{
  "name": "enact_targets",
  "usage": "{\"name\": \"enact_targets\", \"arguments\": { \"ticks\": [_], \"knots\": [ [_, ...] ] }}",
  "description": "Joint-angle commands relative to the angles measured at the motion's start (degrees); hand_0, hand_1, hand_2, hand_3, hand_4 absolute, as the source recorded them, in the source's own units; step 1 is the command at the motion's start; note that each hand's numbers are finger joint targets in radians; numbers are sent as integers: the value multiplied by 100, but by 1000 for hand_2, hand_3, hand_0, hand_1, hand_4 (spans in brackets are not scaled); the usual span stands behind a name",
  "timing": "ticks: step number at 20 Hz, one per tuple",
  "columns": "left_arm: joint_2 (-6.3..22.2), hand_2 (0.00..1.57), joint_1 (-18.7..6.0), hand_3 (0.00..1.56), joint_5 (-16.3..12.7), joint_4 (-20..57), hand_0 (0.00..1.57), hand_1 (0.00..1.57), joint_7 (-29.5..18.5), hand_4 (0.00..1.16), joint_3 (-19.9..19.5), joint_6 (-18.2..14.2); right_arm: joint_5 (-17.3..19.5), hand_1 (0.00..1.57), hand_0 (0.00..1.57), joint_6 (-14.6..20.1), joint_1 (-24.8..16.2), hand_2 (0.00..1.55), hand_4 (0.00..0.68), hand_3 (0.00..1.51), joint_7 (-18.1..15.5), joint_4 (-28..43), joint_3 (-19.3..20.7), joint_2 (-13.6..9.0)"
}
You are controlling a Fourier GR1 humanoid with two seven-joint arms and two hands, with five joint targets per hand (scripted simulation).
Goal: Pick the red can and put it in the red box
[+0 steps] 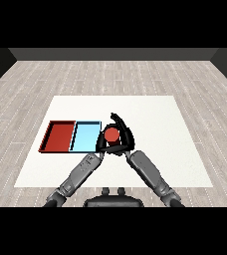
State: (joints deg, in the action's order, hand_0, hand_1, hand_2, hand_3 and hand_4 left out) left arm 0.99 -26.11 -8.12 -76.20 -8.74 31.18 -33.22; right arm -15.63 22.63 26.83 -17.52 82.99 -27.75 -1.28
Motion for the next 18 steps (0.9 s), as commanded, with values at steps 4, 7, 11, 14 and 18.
{"name": "enact_targets", "arguments": {
  "ticks": [4,7,11,14,18],
  "knots": [
    [-78,1571,479,1478,169,6,1571,1571,-90,1144,-158,153,553,0,0,122,-393,0,0,0,359,832,202,-209],
    [-99,1571,572,1486,-164,230,1571,1571,-310,1135,-115,163,406,0,0,128,-258,0,0,0,451,1289,688,-365],
    [77,1561,390,1455,-86,278,1571,1571,-243,1115,-573,397,532,0,0,202,-455,0,0,0,758,2040,1021,-722],
    [237,1567,676,1465,39,32,1571,1571,-268,1129,-652,518,384,0,0,43,-818,0,0,0,796,2474,1279,-755],
    [647,1571,556,1474,167,-442,1571,1571,70,1139,-870,568,-346,0,0,-607,-1180,0,0,0,589,2281,2179,-1191]
  ]
}}
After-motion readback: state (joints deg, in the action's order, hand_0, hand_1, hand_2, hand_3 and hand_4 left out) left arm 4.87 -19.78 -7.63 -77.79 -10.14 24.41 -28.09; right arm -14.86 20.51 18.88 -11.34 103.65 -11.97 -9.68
